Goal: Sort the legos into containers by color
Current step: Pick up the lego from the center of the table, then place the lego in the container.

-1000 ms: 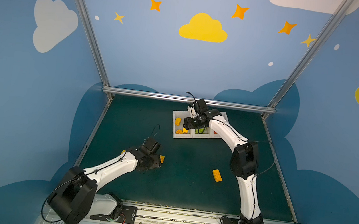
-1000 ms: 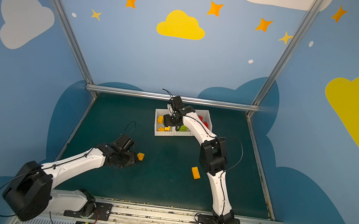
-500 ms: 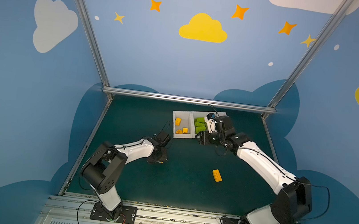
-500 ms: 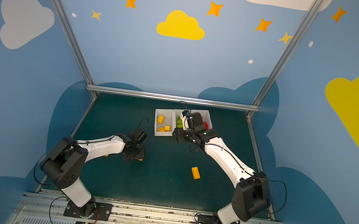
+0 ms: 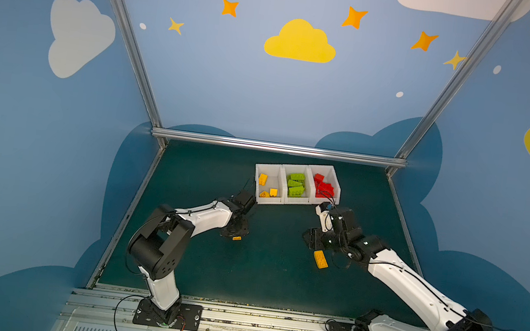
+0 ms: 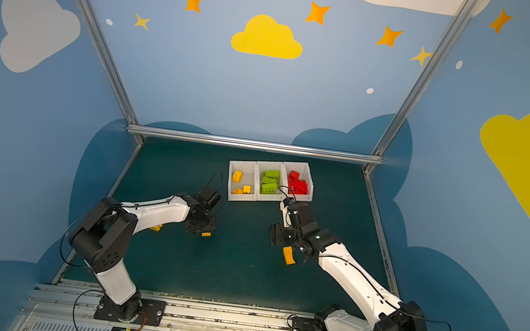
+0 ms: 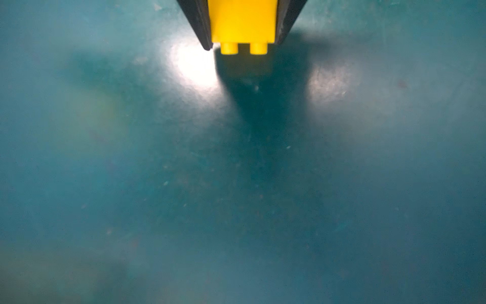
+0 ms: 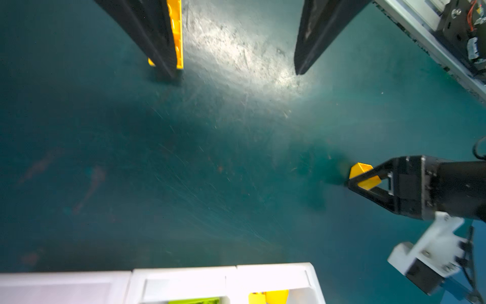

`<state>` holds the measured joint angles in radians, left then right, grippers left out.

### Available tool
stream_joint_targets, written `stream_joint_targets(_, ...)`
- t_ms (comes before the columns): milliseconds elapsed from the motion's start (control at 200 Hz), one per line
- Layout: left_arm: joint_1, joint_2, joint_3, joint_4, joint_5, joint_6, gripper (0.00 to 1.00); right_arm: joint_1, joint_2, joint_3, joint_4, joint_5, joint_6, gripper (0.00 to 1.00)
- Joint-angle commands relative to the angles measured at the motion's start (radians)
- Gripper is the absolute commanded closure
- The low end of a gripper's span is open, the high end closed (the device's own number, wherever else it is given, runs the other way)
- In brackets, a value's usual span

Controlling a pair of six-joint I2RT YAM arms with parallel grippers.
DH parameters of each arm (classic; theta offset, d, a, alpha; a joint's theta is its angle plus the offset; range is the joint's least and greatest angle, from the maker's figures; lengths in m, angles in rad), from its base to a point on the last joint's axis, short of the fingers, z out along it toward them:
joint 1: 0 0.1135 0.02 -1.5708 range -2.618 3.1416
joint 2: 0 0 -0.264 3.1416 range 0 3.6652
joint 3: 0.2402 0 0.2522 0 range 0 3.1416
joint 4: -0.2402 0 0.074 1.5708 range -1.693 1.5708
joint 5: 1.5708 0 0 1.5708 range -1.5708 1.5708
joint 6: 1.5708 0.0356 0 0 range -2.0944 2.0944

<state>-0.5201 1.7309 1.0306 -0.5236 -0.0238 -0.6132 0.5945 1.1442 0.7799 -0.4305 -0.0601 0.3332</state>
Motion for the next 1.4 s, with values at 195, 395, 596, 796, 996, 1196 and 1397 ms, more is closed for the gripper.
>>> stream_joint_targets(195,-0.005,0.054,0.204,-0.079,0.02,0.045,0.66,-0.004,-0.043,-0.065,0.001,0.007,0.041,0.31)
stream_joint_targets(395,-0.002,0.199,0.485,-0.158,0.032,0.11,0.66,-0.004,-0.04,-0.097,0.003,0.008,0.058,0.3)
stream_joint_targets(596,0.021,0.383,0.789,-0.225,0.047,0.133,0.66,-0.003,-0.021,-0.103,-0.008,-0.009,0.081,0.27)
stream_joint_targets(796,0.043,0.538,1.029,-0.282,0.05,0.147,0.66,-0.004,-0.013,-0.13,-0.037,-0.001,0.101,0.25)
stream_joint_targets(996,0.071,0.686,1.277,-0.377,0.077,0.161,0.64,-0.004,0.021,-0.131,-0.09,0.04,0.137,0.22)
stream_joint_targets(1196,0.076,0.774,1.43,-0.437,0.091,0.17,0.59,-0.004,0.03,-0.139,-0.115,0.108,0.15,0.21)
stream_joint_targets(1397,0.077,0.746,1.426,-0.44,0.082,0.165,0.5,-0.006,0.071,-0.137,-0.127,0.182,0.17,0.2)
